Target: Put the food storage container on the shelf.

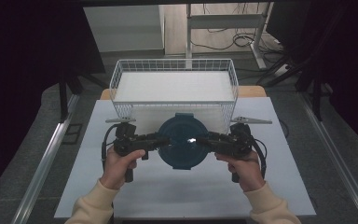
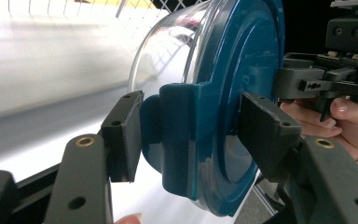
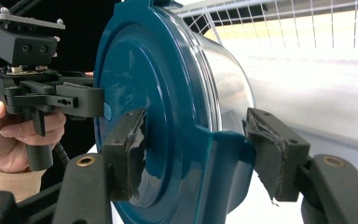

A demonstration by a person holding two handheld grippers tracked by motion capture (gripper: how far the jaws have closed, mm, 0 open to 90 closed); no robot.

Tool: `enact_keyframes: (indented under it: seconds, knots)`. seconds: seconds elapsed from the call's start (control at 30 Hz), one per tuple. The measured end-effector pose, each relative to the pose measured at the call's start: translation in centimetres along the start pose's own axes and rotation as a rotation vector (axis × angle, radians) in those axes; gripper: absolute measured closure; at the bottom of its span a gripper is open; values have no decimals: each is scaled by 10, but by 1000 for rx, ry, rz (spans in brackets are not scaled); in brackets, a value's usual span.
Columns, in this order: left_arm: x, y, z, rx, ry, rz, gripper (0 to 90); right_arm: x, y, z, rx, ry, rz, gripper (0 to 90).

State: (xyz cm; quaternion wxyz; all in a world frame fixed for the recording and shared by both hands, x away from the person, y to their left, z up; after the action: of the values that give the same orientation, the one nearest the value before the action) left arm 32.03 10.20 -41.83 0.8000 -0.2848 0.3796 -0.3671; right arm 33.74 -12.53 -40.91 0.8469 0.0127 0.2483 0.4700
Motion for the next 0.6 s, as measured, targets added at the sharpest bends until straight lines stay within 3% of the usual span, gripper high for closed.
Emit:
enact_keyframes:
  seconds: [0.6]
  knots:
    - [-2,-9,42,19,-11,3,419,4,-13,40,-7,-8,-1,401]
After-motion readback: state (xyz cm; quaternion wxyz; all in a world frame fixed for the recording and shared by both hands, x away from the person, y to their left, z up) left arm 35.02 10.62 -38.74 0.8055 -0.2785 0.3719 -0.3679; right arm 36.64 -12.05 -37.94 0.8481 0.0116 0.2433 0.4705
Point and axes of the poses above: each handheld gripper's, and its own axes: x roughly forward along the jaws, z roughly out of its top, y roughly to its left, the point moved 6 cm from there along x, roughly forward along the jaws, and after that the axes turned 15 degrees about -x, right-handed, at the moved point
